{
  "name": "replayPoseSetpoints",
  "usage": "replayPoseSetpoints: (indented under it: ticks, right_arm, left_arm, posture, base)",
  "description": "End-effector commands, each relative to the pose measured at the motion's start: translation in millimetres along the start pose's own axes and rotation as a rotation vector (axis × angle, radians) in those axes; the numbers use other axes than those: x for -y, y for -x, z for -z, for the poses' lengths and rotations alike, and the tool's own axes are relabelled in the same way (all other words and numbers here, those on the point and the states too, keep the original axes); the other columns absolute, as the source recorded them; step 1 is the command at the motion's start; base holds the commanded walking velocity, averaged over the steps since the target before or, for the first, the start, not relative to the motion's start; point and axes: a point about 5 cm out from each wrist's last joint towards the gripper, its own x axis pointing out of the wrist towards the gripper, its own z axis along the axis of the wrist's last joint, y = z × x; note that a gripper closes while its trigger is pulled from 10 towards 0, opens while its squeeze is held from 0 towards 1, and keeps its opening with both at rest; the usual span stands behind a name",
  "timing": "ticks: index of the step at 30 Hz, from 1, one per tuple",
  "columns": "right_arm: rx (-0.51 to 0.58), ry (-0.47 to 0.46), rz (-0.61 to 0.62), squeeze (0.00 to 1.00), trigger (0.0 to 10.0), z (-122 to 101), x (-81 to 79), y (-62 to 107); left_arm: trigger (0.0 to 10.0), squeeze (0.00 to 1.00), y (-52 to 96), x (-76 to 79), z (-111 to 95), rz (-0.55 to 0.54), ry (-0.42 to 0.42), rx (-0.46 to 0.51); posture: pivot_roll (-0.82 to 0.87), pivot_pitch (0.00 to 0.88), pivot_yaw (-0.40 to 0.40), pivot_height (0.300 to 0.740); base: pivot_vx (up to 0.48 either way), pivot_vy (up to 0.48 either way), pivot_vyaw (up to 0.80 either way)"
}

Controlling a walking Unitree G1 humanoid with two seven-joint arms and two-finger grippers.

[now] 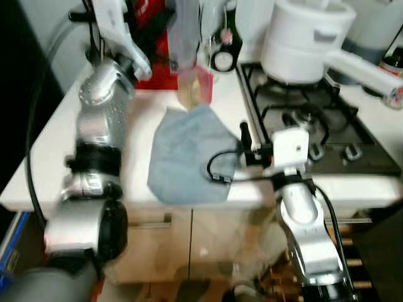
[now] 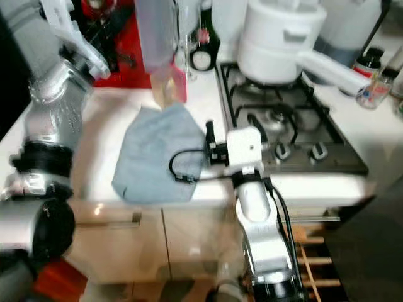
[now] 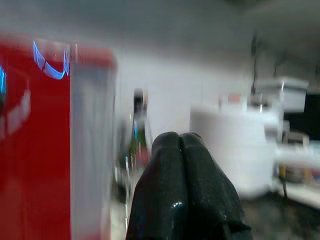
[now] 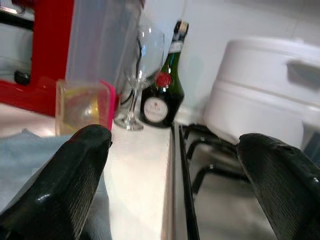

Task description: Restocking fridge

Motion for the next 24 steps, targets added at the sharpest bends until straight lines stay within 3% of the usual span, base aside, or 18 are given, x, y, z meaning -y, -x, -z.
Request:
replayPoseSetpoints:
  ticks: [1,4,6,7,8,9,12,14,15,16,17,19,24]
  right_arm:
    - [0.007,-0.014,0.009,0.00,10.0,2.5,4.1,-4.0]
    - [0.018,-0.018,0.001,0.00,10.0,3.5,1.7,-8.4]
    - [0.027,-0.018,-0.003,0.00,10.0,3.5,0.0,-11.4]
    - [0.039,-0.017,0.001,0.00,10.0,1.8,0.3,-12.5]
    - [0.047,-0.016,0.004,0.00,10.0,0.9,0.6,-13.4]
    - [0.057,-0.015,0.022,0.00,10.0,-0.2,3.2,-14.8]
    - [0.075,-0.017,0.070,0.00,10.0,0.0,11.0,-17.4]
    - [0.073,-0.019,0.079,0.00,10.0,1.5,12.5,-18.2]
    - [0.070,-0.023,0.087,0.00,10.0,3.5,13.6,-18.4]
    - [0.070,-0.023,0.087,0.00,10.0,3.5,13.6,-18.4]
    - [0.066,-0.027,0.091,0.00,10.0,5.3,13.9,-19.1]
    - [0.071,-0.029,0.103,0.00,10.0,7.8,14.9,-20.8]
    - [0.057,-0.030,0.136,0.00,10.0,13.6,21.6,-22.3]
  left_arm:
    - [0.0,0.00,-2.3,13.0,-19.2,0.027,-0.070,0.052]
    - [0.0,0.00,8.3,22.2,-16.3,-0.016,-0.100,0.048]
    - [0.0,0.00,17.4,28.1,-14.8,-0.052,-0.183,0.043]
    - [6.3,0.00,26.6,31.8,-13.7,-0.088,-0.295,0.044]
    - [6.3,0.00,33.2,35.1,-13.5,-0.110,-0.371,0.043]
    - [10.0,0.00,45.6,35.5,-13.3,-0.192,-0.392,0.057]
    - [10.0,0.00,78.6,33.4,-5.9,-0.350,-0.477,0.002]
    - [10.0,0.00,83.3,32.5,-2.7,-0.365,-0.509,-0.015]
    - [10.0,0.11,87.9,31.0,0.1,-0.401,-0.515,-0.035]
    - [10.0,0.11,87.9,31.0,0.1,-0.401,-0.515,-0.035]
    - [10.0,1.00,91.1,28.0,2.9,-0.438,-0.514,-0.055]
    - [10.0,1.00,105.2,20.7,8.7,-0.594,-0.498,-0.082]
    - [10.0,1.00,109.2,20.7,24.3,-0.675,-0.444,-0.132]
  posture:
    - [-0.13,0.000,-0.027,0.740]
    - [-0.11,0.000,-0.032,0.740]
    - [-0.11,0.000,-0.030,0.740]
    - [-0.10,0.000,-0.030,0.740]
    - [-0.10,0.000,-0.030,0.740]
    - [-0.09,0.000,-0.030,0.740]
    - [-0.07,0.000,-0.035,0.740]
    - [-0.06,0.000,-0.040,0.740]
    - [-0.06,0.000,-0.042,0.740]
    - [-0.06,0.000,-0.042,0.740]
    - [-0.05,0.000,-0.045,0.740]
    - [-0.05,0.000,-0.046,0.740]
    - [-0.05,0.000,-0.047,0.740]
  base:
    - [0.000,0.000,0.00]
    - [0.000,0.000,0.00]
    - [0.000,0.000,0.00]
    - [0.000,0.000,0.00]
    - [0.000,0.000,0.00]
    - [0.000,0.000,0.00]
    - [0.000,0.000,0.00]
    - [0.000,0.000,0.00]
    - [0.000,0.000,0.00]
    - [0.000,0.000,0.00]
    - [0.000,0.000,0.00]
    - [0.000,0.000,0.00]
    - [0.000,0.000,0.00]
